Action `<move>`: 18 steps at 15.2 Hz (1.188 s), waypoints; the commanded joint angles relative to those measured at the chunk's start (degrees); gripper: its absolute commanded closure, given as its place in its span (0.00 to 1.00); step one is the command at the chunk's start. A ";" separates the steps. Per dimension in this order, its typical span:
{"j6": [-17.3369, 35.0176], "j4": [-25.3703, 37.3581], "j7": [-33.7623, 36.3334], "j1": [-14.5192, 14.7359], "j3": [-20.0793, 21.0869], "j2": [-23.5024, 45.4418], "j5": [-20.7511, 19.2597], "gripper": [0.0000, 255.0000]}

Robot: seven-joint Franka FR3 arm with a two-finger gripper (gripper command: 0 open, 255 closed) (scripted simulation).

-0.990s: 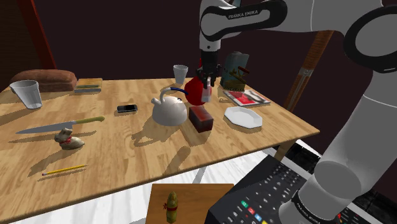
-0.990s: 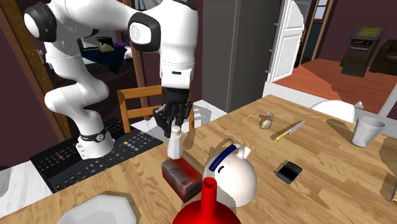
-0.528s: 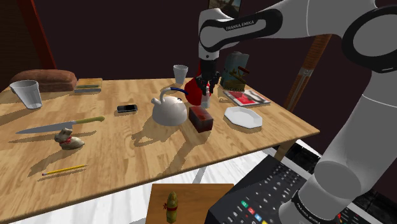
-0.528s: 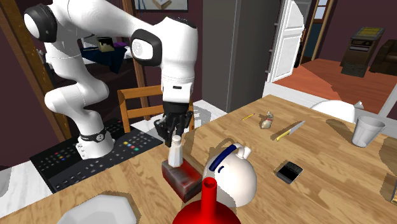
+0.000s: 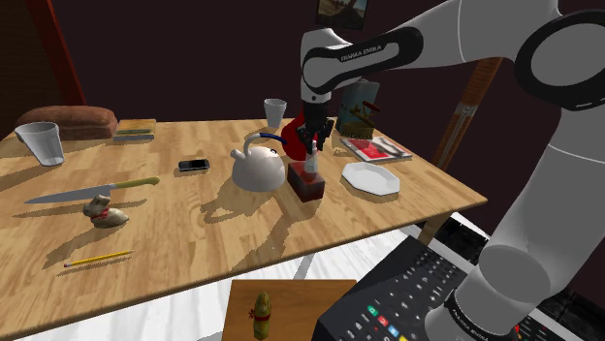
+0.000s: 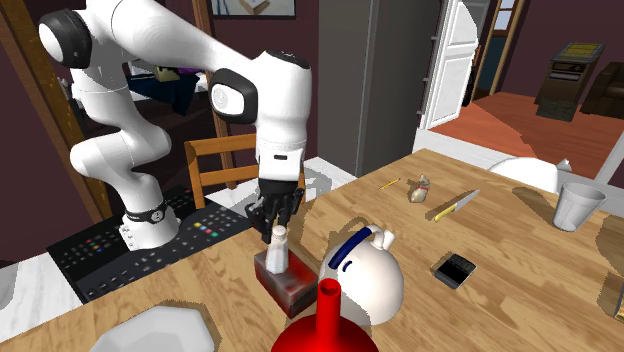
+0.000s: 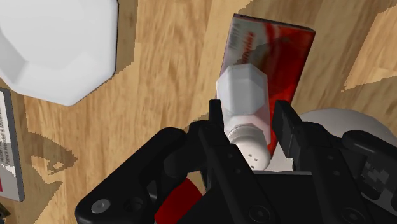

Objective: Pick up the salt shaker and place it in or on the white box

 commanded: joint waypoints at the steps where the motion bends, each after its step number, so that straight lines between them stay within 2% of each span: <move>1: 0.16 -0.15 -0.01 -0.02 -0.01 -0.03 -0.01 1.00; 5: 0.14 -0.14 0.00 -0.02 -0.01 -0.03 -0.01 1.00; 6: 0.14 -0.14 0.00 -0.02 -0.01 -0.03 -0.01 0.00; 11: 0.14 -0.14 0.00 -0.02 -0.01 -0.03 -0.01 0.00; 15: -6.96 6.38 -0.36 0.40 0.36 -0.63 0.48 0.00; 18: -6.96 6.37 -0.36 0.40 0.36 -0.63 0.48 0.00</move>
